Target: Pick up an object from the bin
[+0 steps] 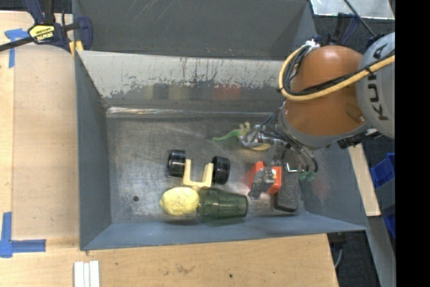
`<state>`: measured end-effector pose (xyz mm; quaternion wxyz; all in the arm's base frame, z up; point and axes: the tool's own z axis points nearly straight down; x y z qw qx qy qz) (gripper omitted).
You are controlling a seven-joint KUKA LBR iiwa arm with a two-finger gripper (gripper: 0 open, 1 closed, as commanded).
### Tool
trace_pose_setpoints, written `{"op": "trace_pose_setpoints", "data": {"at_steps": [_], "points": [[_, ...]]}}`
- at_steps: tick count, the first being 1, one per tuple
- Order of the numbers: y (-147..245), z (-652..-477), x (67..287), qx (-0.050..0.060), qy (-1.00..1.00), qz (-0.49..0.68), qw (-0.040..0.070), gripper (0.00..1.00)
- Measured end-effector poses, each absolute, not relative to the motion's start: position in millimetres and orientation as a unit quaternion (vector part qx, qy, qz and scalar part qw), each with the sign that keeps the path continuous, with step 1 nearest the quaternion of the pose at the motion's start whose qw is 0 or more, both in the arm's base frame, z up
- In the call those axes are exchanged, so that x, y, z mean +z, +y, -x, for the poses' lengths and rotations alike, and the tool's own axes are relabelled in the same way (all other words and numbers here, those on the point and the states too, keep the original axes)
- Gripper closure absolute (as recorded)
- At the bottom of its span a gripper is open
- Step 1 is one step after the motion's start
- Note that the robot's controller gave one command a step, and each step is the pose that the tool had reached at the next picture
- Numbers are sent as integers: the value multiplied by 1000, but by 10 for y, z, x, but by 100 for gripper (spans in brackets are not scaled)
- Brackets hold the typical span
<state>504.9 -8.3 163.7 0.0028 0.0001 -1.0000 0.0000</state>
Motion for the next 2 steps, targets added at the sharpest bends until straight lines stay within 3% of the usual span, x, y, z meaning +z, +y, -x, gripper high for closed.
{"op": "trace_pose_setpoints", "data": {"at_steps": [1, 2], "points": [[-84, -5068, 1677, 0, -1000, 0, -1, 0], [-45, -5375, 749, 0, -998, -62, -7, 100]]}}
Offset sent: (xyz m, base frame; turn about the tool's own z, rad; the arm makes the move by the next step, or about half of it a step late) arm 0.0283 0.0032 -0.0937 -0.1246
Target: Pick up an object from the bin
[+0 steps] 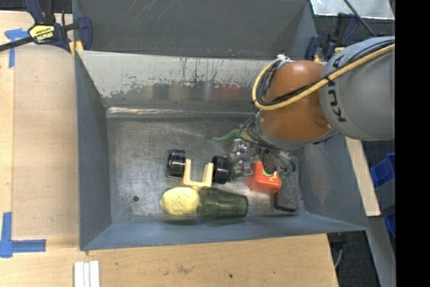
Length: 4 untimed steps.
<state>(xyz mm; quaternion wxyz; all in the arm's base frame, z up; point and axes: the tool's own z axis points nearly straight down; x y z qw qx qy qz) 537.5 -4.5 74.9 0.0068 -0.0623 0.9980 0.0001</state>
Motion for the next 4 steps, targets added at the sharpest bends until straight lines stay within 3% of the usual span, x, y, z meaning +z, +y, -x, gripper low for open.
{"op": "trace_pose_setpoints", "data": {"at_steps": [1, 2, 3, 4], "points": [[-45, -5375, 749, 0, 998, 62, 7, 100], [-14, -5386, 915, 0, 990, 140, 0, 100], [-72, -5375, 1223, 0, 970, 244, 2, 100], [-120, -5435, 1188, 0, 979, 205, 1, 0]]}}
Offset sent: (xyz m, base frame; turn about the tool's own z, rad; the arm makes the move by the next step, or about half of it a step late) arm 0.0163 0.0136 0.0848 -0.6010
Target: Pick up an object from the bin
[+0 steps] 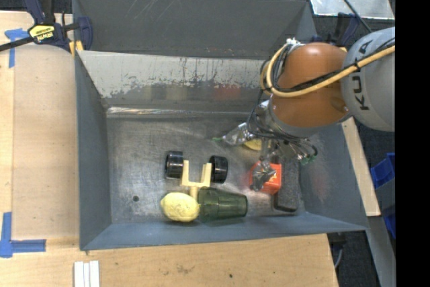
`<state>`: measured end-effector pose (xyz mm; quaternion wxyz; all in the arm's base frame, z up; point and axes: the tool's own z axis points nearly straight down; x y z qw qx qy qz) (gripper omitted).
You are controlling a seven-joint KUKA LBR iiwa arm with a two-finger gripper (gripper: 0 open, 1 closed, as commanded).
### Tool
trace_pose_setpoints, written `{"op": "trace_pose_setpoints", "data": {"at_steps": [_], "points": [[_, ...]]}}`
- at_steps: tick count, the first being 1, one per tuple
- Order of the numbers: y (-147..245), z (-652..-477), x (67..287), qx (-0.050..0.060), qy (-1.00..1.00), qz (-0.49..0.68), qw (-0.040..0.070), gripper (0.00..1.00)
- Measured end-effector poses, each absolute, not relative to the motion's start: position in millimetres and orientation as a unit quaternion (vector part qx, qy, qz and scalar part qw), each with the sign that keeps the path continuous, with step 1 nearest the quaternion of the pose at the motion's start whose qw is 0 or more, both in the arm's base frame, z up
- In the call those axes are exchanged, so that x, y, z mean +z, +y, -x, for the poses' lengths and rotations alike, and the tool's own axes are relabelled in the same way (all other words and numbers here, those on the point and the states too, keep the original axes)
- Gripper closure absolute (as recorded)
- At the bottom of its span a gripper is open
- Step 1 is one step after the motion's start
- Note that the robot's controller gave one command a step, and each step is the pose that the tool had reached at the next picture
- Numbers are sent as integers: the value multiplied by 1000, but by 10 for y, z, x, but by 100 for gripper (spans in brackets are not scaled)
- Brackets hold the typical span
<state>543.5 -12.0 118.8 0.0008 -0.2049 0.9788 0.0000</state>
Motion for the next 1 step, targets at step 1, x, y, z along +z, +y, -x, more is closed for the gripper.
{"op": "trace_pose_setpoints", "data": {"at_steps": [1], "points": [[-135, -5457, 1118, 0, 979, 203, 0, 0]]}}
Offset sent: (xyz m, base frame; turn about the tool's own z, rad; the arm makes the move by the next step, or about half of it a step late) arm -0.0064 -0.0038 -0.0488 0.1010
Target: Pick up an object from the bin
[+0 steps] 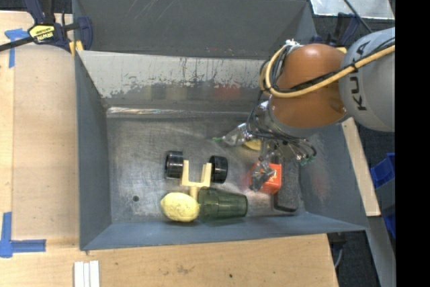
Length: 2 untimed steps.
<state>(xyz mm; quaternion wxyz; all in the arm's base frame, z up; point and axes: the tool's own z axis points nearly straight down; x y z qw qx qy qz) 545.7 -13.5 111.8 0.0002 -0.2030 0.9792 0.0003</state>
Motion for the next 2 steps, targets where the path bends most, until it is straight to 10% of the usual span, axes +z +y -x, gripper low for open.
{"op": "trace_pose_setpoints", "data": {"at_steps": [1, 2], "points": [[-151, -5426, 756, 0, 988, 155, 9, 100], [-159, -5400, 729, 0, 988, 155, 5, 0]]}}
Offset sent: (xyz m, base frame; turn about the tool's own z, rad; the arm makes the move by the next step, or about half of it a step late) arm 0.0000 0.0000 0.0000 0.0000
